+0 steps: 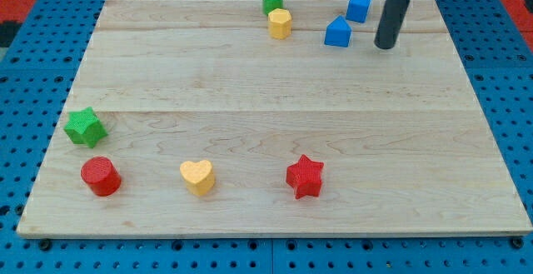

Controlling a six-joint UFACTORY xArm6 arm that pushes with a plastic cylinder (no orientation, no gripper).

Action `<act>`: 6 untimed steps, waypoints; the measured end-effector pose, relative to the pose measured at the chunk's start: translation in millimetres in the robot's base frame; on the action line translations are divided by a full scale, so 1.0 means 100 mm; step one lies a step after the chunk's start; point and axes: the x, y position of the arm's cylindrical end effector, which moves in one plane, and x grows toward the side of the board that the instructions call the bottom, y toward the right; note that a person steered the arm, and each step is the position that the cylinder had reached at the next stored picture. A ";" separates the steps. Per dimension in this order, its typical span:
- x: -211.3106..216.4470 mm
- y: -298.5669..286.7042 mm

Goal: Push the triangle into the hexagon

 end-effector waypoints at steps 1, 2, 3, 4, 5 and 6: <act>-0.14 -0.48; -0.16 -0.96; -0.17 -0.74; -0.18 -0.38; -0.53 -0.44; -0.75 -0.89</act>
